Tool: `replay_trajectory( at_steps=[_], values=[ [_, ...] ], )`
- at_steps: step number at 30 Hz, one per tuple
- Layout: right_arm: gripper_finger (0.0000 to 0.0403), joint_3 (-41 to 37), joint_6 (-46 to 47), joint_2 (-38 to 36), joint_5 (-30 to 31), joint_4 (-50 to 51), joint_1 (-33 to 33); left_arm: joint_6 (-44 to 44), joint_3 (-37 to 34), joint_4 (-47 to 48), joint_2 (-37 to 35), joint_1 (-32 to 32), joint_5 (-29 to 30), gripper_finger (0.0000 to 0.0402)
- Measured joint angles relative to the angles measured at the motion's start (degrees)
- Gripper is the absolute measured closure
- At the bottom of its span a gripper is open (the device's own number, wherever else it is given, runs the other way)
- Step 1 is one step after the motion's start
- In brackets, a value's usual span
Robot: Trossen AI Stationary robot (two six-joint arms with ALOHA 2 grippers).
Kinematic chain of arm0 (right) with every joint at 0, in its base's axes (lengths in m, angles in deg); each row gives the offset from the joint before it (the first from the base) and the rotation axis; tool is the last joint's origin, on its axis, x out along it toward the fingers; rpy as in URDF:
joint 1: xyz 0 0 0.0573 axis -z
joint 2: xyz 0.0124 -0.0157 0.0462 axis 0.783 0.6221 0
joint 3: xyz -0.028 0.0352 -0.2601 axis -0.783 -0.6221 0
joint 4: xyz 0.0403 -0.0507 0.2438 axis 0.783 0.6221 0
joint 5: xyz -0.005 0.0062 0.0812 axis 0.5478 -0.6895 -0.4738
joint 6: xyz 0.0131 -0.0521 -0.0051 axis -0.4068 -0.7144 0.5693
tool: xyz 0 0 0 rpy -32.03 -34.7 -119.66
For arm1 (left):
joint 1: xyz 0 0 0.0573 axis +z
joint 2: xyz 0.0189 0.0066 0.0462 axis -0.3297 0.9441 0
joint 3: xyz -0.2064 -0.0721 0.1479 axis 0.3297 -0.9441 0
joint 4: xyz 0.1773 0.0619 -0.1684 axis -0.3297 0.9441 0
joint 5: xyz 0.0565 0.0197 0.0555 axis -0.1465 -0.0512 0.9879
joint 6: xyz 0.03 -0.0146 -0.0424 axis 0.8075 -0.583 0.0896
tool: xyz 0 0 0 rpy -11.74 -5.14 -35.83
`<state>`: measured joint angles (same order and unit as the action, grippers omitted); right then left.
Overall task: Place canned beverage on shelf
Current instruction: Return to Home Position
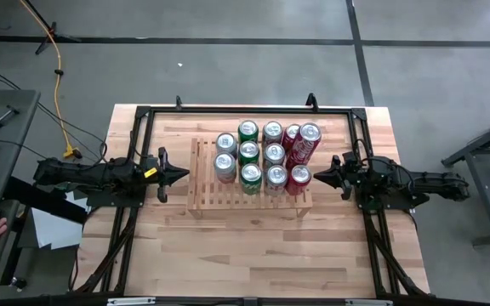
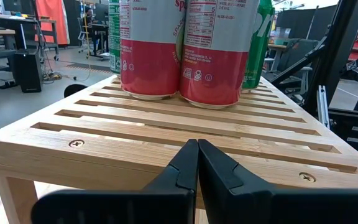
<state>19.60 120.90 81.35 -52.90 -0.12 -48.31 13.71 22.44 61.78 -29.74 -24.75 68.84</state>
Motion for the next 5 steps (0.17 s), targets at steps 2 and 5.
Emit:
replay_trajectory(
  at_steps=[2, 5],
  values=[
    [0.0403, 0.0, 0.0, 0.0, 0.0, 0.0, 0.0, 0.0, 0.0, 0.0, 0.0, 0.0, 0.0, 0.0398],
    [0.0403, 0.0, 0.0, 0.0, 0.0, 0.0, 0.0, 0.0, 0.0, 0.0, 0.0, 0.0, 0.0, 0.0398]
  ],
)
